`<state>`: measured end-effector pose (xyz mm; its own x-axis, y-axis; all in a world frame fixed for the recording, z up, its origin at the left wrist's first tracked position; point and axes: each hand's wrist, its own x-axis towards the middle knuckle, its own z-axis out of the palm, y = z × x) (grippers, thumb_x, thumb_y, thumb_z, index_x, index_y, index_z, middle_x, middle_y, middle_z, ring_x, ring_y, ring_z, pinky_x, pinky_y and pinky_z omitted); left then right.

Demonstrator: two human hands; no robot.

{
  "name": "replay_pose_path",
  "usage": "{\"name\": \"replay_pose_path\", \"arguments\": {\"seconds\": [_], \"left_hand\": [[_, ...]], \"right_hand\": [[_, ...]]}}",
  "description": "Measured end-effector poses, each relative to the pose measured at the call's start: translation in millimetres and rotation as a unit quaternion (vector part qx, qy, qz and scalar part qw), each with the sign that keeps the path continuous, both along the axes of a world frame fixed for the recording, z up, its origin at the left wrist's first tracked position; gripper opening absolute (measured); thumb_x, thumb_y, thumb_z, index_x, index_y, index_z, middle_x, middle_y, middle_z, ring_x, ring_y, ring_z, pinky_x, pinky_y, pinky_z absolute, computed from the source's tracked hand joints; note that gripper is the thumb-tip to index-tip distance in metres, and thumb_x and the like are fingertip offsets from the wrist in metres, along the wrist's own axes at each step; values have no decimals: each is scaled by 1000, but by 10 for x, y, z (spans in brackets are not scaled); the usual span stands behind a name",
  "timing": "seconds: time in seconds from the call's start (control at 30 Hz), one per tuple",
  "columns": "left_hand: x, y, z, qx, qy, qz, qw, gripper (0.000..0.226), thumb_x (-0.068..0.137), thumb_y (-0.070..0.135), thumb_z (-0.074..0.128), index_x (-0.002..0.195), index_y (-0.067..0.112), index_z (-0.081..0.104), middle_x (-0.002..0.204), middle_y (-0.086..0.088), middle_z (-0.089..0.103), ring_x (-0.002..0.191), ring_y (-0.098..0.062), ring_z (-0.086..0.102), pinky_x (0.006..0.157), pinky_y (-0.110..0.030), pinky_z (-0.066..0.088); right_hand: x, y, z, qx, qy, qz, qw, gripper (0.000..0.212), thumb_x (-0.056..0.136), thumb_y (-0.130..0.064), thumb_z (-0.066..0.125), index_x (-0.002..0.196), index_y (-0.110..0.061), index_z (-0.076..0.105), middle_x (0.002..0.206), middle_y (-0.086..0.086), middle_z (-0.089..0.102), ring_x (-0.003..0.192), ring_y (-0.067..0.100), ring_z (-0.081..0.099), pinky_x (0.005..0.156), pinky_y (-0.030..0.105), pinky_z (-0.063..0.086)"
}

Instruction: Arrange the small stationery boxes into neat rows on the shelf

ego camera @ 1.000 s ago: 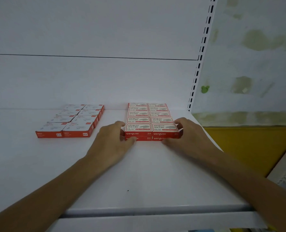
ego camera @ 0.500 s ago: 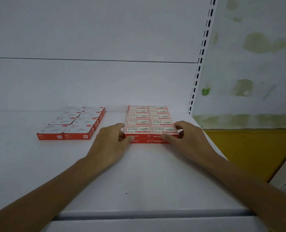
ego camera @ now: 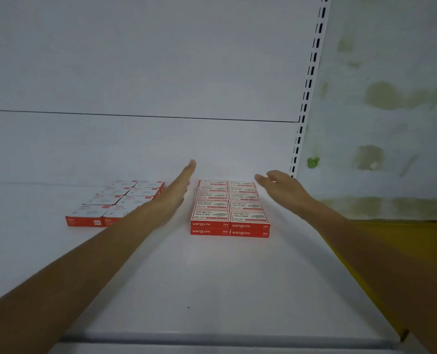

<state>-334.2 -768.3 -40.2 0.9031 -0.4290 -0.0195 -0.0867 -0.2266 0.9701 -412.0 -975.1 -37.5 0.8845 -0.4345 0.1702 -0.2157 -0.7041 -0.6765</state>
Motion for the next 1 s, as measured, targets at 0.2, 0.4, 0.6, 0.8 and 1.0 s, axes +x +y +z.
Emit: {"name": "replay_pose_path", "arguments": {"seconds": [0.2,0.4,0.6,0.8,1.0], "left_hand": [[2,-216,-71,-10,2,-32,999,63,90,60,22,135,19,38,110,11,53,83,-3,53,76,-21,40],[157,-311,-105,66,-21,-65,996,69,85,67,28,131,18,45,124,-8,59,108,-27,59,103,-45,38],[311,-251,-201,36,-35,-62,997,58,87,63,30,126,24,50,120,5,60,104,-11,56,94,-30,34],[228,-210,-104,87,-128,-26,988,70,89,61,24,146,22,12,154,2,14,141,-18,14,113,-40,10],[28,-181,50,179,-194,-38,964,40,99,40,14,92,17,46,93,0,51,78,-13,46,59,-16,28]], "right_hand": [[280,-16,-281,38,71,45,996,47,92,-55,33,128,-25,43,129,0,55,99,9,55,87,26,36],[339,41,-291,11,57,70,996,40,89,-62,28,97,-31,53,91,-15,59,79,-3,55,63,16,36],[407,29,-325,-30,56,72,995,47,86,-67,27,96,-28,51,97,-10,62,80,2,57,65,21,39],[302,-48,-234,-15,61,77,995,84,81,-72,23,148,-22,12,154,-1,18,140,21,21,112,38,14],[130,145,-234,-35,43,49,997,71,89,-62,28,145,-17,24,147,4,36,131,22,38,105,32,27]]}}
